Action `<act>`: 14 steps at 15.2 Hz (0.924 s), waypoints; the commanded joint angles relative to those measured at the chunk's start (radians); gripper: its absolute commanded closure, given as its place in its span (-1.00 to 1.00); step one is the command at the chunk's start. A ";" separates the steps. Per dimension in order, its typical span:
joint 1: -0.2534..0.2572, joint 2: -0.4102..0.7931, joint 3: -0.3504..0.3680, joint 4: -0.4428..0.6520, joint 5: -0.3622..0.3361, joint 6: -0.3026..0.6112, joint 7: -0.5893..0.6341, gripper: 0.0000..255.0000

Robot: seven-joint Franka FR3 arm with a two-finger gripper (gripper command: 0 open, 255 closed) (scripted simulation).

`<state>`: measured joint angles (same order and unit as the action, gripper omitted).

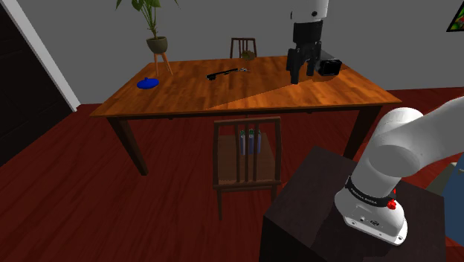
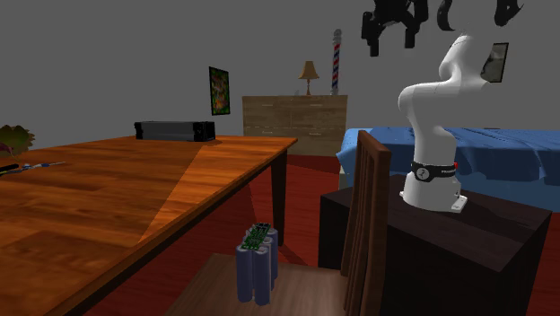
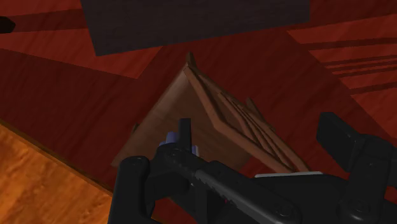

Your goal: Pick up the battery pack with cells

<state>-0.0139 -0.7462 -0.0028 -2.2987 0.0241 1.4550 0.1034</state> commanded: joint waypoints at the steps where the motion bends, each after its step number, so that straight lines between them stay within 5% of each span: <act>1: 0.000 0.000 0.000 0.000 0.000 0.000 0.000 -1.00; 14: -0.037 0.247 -0.057 -0.205 -0.039 0.475 -0.043 -1.00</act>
<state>-0.0484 -0.5275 -0.0556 -2.4986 -0.0131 1.8916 0.0630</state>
